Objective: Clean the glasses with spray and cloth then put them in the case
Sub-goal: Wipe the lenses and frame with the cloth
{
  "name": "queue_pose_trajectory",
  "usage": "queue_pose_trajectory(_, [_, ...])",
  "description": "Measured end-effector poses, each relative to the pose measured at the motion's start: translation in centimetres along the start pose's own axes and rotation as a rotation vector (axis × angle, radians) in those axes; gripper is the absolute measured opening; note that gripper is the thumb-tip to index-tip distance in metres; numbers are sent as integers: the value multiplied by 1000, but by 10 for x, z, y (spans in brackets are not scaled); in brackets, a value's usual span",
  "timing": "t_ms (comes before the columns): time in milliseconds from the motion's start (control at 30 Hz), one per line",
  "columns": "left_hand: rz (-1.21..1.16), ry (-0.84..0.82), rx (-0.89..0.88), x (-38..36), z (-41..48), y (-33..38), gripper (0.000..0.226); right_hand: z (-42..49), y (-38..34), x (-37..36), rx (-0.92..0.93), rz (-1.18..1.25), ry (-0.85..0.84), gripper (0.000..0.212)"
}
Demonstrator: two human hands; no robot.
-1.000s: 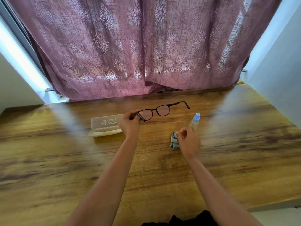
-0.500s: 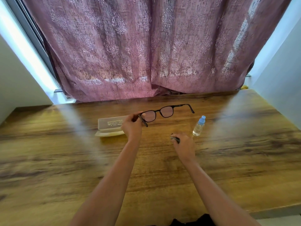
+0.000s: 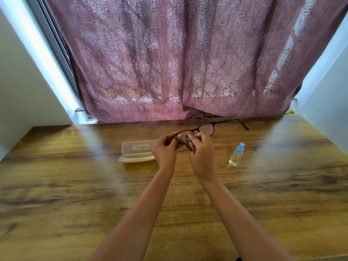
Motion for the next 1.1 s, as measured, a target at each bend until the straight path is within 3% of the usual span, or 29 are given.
queue_pose_trajectory(200, [-88, -22, -16, 3, 0, 5, 15, -2, -16, -3, 107, 12, -72, 26])
queue_pose_trajectory(367, [-120, -62, -50, 3, 1, 7, 6, 10, -8, 13, 51, -17, 70, 28])
queue_pose_trajectory(500, [-84, -63, -64, 1, 3, 9, 11, -2, -16, -1, 104, -35, -12, 38])
queue_pose_trajectory(767, [-127, -74, -28, 1, 5, 10, 7, 5, -10, 10, 66, 9, 86, 26])
queue_pose_trajectory(933, [-96, -81, -22, -1, 5, 10, 11, 3, -15, 3, 110, 22, 26, 21])
queue_pose_trajectory(1100, [-74, -81, -53, -2, 4, 12, 8, 17, -7, 16, 12, 14, 168, 7])
Point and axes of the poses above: each hand's wrist, its own z-axis towards the middle knuckle, its own x-axis out of the back of the hand, y = z × x, the point moved 4 cm from there along z, towards the middle knuckle, and after that the axes turned 13 degrees about z, right-handed, at the moved point
